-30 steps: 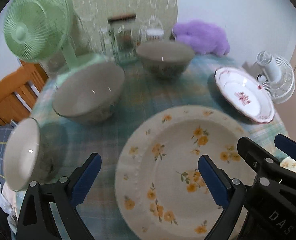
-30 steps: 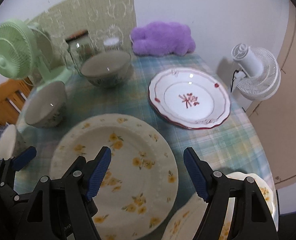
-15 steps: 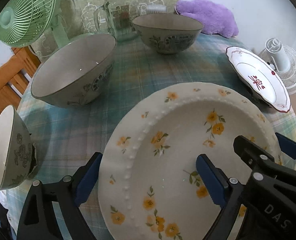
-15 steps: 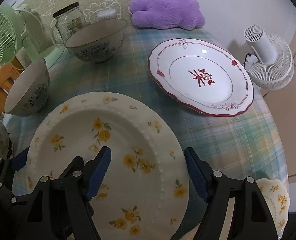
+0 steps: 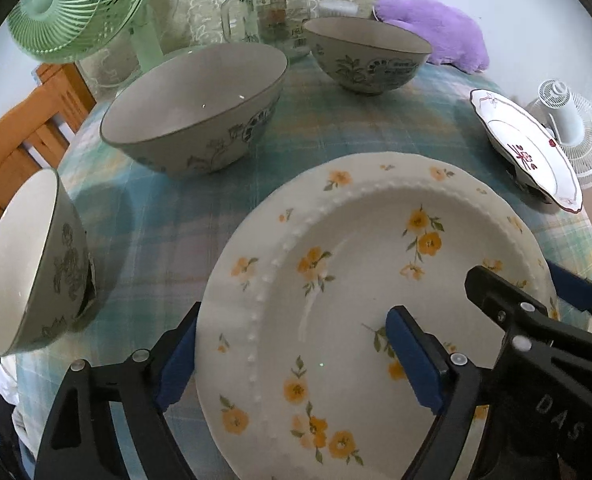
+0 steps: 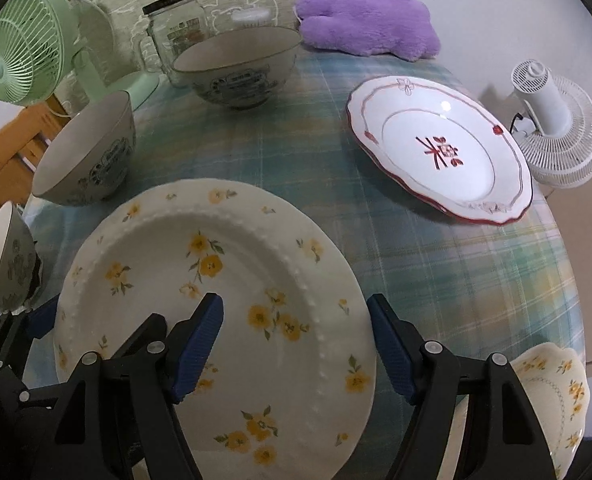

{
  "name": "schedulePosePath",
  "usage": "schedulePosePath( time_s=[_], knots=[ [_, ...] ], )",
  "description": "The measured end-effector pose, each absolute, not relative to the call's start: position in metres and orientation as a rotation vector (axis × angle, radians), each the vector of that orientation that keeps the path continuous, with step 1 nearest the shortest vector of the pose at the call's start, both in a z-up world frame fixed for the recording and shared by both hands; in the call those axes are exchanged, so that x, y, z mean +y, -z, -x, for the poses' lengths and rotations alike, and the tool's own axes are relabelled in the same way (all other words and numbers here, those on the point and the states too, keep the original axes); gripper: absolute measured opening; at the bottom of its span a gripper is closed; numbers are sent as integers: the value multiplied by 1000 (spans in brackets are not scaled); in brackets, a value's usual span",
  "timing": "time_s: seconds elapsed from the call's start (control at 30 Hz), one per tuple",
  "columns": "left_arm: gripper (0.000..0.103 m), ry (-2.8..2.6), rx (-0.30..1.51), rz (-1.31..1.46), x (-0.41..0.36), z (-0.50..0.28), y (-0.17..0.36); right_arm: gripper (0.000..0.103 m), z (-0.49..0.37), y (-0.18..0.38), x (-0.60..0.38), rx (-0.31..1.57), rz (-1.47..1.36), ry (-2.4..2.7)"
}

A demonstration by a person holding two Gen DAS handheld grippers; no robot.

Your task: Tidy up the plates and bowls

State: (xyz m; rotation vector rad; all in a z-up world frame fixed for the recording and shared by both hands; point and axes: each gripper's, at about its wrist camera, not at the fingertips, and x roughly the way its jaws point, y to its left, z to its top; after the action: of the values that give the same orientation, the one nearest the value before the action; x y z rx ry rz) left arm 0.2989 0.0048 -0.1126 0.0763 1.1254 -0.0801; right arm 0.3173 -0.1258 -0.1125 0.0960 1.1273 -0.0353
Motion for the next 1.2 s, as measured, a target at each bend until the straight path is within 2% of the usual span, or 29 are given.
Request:
schedulePosePath(
  time_s=[0.17,0.67,1.2],
  knots=[
    [90,85,1098,-91,3,-297,113,67,-320,118,-129,1158,-116,43],
    [89,65,1165,-67,7,-299,105,67,-324,115,-123,1200,-101,82],
    [88,122,1119,-50,26,-273,65,66,-295,68,-100,1164,-94,156]
  ],
)
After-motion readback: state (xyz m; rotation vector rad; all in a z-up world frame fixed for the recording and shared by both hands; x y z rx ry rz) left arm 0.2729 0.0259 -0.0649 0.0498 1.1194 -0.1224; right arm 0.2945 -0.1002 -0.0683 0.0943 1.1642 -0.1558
